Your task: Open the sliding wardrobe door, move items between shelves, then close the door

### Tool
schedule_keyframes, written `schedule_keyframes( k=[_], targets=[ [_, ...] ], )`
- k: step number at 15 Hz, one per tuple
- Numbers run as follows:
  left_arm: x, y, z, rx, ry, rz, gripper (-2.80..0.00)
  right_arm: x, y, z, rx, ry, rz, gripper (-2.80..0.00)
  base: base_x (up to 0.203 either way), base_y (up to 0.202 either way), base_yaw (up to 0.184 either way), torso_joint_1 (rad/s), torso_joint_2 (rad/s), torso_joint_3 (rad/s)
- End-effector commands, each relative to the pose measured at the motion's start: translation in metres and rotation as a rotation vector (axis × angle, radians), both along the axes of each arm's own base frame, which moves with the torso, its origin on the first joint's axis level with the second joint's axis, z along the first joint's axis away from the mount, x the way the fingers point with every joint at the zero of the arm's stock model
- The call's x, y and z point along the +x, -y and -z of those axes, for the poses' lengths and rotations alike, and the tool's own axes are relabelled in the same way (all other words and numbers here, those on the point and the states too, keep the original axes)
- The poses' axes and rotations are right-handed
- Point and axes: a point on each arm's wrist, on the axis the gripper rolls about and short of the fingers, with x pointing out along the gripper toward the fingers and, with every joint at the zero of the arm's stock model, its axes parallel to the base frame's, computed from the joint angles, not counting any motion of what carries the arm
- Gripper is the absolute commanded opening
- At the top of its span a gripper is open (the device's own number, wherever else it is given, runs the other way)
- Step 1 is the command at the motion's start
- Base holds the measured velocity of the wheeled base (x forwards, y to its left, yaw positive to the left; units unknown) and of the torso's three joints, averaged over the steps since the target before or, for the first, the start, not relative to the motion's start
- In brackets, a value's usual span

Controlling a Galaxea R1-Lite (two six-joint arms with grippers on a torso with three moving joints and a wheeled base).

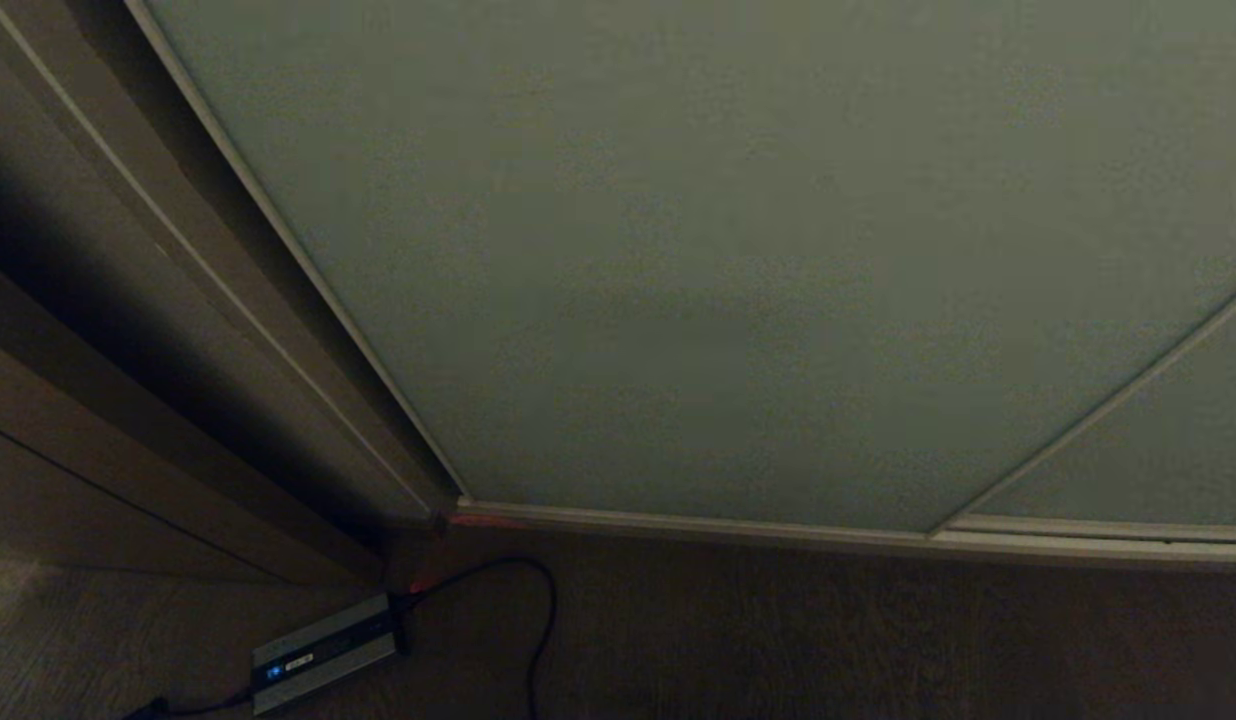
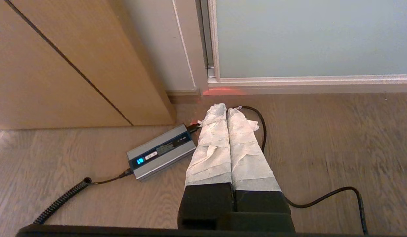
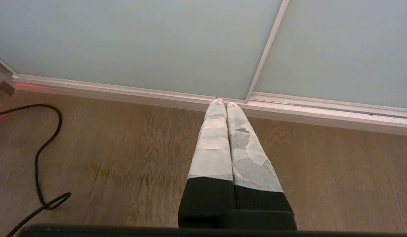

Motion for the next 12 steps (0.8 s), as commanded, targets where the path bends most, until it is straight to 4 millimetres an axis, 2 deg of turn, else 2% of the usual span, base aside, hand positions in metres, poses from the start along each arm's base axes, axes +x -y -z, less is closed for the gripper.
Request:
schedule_keyframes(
  k=[1,12],
  targets=[
    [0.0002,0.0000,0.0002,0.000,-0.002,0.000,-2.80,0.0003,0.0000,0.0008,0.000,-0.003,0.000,-2.80,0.000,0.000,0.000,0.000,0.00,0.000],
    [0.0002,0.0000,0.0002,0.000,-0.002,0.000,-2.80,0.0005,0.0000,0.0012,0.005,-0.007,0.000,-2.80,0.000,0.000,0.000,0.000,0.00,0.000]
  ],
)
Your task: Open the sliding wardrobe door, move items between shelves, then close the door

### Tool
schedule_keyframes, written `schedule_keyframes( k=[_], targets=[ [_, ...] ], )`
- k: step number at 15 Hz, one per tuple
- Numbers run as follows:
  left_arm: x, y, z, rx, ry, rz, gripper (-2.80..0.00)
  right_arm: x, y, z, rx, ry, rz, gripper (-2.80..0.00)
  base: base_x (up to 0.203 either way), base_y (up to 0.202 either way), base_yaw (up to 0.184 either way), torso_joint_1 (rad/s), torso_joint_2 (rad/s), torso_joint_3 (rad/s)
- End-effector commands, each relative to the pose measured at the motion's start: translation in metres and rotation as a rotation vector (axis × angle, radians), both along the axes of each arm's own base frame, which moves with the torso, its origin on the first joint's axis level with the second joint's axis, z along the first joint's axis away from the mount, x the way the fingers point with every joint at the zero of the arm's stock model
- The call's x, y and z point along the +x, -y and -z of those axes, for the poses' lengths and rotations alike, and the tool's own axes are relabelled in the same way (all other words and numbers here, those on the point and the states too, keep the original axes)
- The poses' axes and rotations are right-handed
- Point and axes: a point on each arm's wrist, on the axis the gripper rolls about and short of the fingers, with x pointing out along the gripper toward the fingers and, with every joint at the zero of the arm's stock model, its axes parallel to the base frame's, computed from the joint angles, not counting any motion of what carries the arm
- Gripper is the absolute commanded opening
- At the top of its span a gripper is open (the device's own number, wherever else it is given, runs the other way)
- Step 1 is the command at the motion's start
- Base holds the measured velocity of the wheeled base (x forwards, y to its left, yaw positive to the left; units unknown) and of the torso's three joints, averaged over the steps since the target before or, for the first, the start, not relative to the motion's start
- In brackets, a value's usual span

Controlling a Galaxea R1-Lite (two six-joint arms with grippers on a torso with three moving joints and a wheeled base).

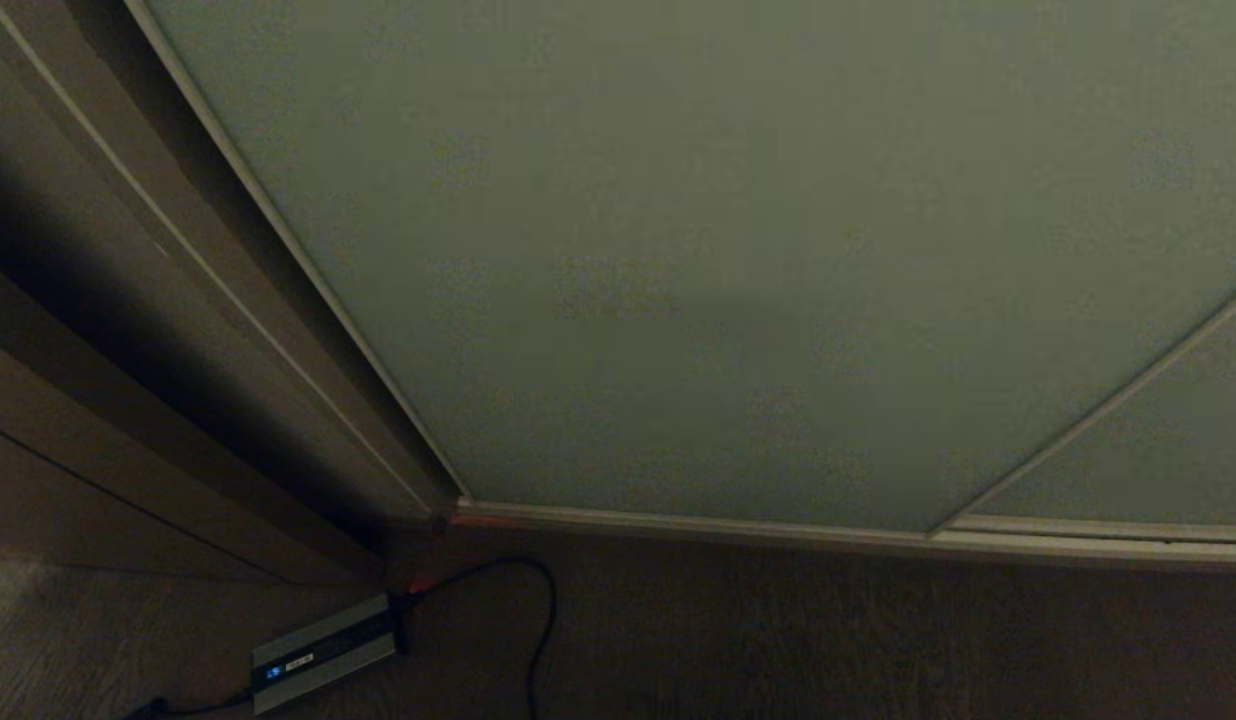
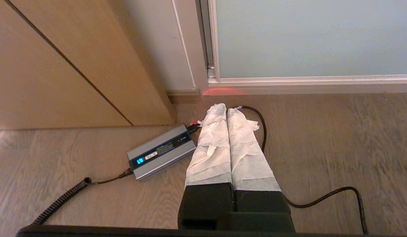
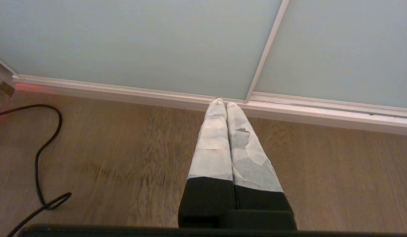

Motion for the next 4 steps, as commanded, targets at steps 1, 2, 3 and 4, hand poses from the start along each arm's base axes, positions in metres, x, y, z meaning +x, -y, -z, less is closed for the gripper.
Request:
schedule_keyframes(
  k=[1,2,3,4],
  targets=[
    [0.0000,0.0000,-0.0002,0.001,-0.001,0.000,-2.80,0.0004,0.0000,0.0009,0.000,-0.005,0.000,-2.80,0.000,0.000,0.000,0.000,0.00,0.000],
    [0.0001,0.0000,0.0000,0.001,-0.001,0.000,-2.80,0.0005,0.0000,0.0013,0.002,-0.007,0.000,-2.80,0.000,0.000,0.000,0.000,0.00,0.000],
    [0.0001,0.0000,-0.0001,0.001,-0.001,0.000,-2.80,0.0005,0.0000,0.0013,0.002,-0.007,0.000,-2.80,0.000,0.000,0.000,0.000,0.00,0.000],
    [0.0000,0.0000,-0.0003,0.001,-0.001,0.000,-2.80,0.0006,0.0000,0.0012,0.002,-0.008,0.000,-2.80,0.000,0.000,0.000,0.000,0.00,0.000]
  ],
)
